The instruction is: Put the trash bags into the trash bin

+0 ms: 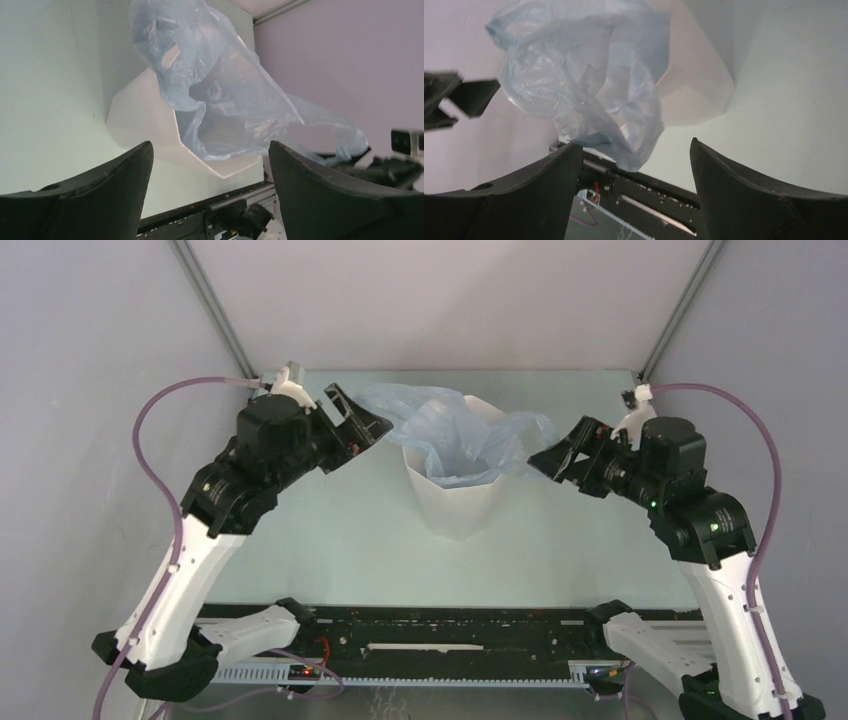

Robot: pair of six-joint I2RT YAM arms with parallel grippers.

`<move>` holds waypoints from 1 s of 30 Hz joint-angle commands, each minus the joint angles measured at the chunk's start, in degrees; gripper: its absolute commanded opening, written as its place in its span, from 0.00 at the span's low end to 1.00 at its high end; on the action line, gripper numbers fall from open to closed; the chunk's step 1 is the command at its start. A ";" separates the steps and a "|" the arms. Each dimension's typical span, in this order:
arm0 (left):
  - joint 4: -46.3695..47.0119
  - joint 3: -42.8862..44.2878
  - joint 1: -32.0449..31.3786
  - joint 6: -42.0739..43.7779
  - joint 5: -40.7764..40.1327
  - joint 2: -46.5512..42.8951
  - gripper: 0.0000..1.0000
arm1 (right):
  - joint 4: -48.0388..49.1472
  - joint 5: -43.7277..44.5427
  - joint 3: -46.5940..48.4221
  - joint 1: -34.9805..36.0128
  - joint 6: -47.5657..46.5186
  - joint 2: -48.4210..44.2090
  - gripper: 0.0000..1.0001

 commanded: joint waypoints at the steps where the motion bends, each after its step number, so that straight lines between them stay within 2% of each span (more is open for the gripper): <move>1: 3.40 -1.11 -1.20 -6.40 -6.79 4.10 0.83 | 3.11 10.84 -2.48 11.12 7.43 -1.39 0.88; 3: 4.77 -0.61 -1.17 -6.97 -8.02 5.85 0.70 | 5.30 16.11 -3.61 16.24 10.37 -1.07 0.88; 8: 2.47 3.16 -1.17 -5.90 -8.72 11.64 0.68 | 7.61 23.41 -4.75 20.25 17.41 1.70 0.86; 12: 1.97 2.83 -1.19 -5.72 -7.88 14.25 0.53 | 9.09 28.82 -6.36 21.20 19.86 2.54 0.72; 13: 2.07 2.85 -1.20 -5.36 -7.77 14.34 0.46 | 9.79 29.18 -6.37 21.14 19.72 2.81 0.68; 14: 2.12 3.09 -1.15 -4.87 -7.80 14.27 0.37 | 10.51 29.24 -6.34 21.01 19.51 2.92 0.62; 16: 2.19 3.98 -1.11 -3.60 -8.54 13.61 0.27 | 11.16 28.72 -6.32 20.66 19.27 3.11 0.42; 17: 2.33 4.52 -0.99 -2.48 -8.61 13.38 0.22 | 11.12 27.72 -6.37 20.37 19.00 3.12 0.26; 18: 2.34 5.17 -0.60 -1.13 -8.10 13.12 0.15 | 11.64 26.34 -6.37 19.73 17.67 2.86 0.06; 19: 2.34 5.80 -0.13 0.15 -7.11 12.80 0.07 | 11.93 25.46 -6.37 19.05 16.25 2.35 0.00; 20: 2.38 6.22 0.75 1.30 -5.74 12.45 0.02 | 11.71 24.94 -6.31 18.19 15.09 1.61 0.00; 22: 2.34 6.25 3.03 2.52 -2.07 11.44 0.00 | 10.72 21.25 -6.37 14.12 12.49 -0.01 0.00; 27: 4.21 2.78 9.24 2.98 13.04 8.35 0.00 | 7.25 -3.28 -6.45 -1.32 6.49 -0.93 0.00; 30: 5.79 -0.90 10.04 2.17 18.85 6.04 0.00 | 7.16 -9.81 -7.18 -5.28 4.90 -1.54 0.00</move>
